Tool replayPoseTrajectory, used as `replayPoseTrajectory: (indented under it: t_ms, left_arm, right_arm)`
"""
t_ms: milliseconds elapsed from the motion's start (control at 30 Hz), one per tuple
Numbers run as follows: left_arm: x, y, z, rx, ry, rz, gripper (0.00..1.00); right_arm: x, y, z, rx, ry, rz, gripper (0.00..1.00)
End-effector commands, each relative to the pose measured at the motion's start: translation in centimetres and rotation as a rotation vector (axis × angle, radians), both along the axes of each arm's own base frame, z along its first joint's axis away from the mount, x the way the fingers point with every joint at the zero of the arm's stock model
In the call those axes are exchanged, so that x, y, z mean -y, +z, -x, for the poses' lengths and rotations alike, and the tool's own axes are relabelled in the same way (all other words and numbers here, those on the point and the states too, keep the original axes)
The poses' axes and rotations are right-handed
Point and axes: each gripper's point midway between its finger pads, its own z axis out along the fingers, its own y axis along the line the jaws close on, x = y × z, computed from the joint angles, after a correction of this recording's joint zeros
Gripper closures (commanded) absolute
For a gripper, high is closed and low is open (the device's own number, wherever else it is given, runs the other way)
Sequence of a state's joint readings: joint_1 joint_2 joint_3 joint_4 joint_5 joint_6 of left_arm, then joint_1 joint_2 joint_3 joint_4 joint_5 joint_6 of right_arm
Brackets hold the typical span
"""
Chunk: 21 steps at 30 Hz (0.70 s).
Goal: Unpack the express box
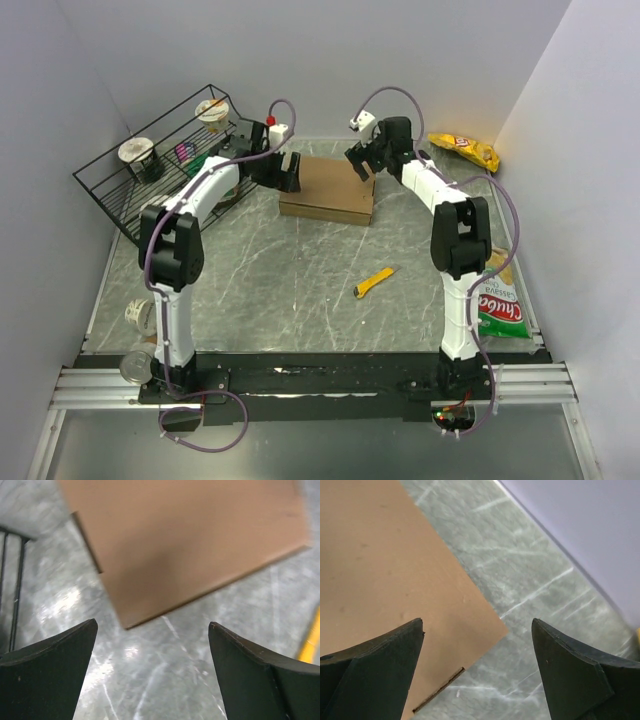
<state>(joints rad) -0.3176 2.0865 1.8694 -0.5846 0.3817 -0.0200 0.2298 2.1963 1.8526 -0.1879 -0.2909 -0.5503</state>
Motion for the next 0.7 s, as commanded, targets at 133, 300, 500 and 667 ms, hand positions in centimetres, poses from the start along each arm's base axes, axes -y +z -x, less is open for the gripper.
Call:
replayPoseTrajectory:
  t_ms: [133, 300, 500, 667]
  left_arm:
    - [0.3, -5.9, -1.9, -0.098, 0.094, -0.036, 0.01]
    - [3.2, -5.7, 1.3, -0.161, -0.024, 0.041, 0.01]
    - [7.3, -1.7, 9.7, -0.243, -0.274, 0.195, 0.03]
    - [9.9, -0.1, 14.5, -0.205, -0.412, 0.159, 0.01]
  right_arm:
    - [0.3, -3.5, 1.4, -0.134, -0.09, 0.031, 0.06]
    - [-0.6, -4.0, 2.9, -0.189, -0.04, 0.007, 0.07]
    - [-3.8, -3.9, 7.4, -0.33, 0.25, -0.032, 0.08]
    - [-5.6, -4.4, 10.8, -0.4, 0.457, -0.001, 0.08]
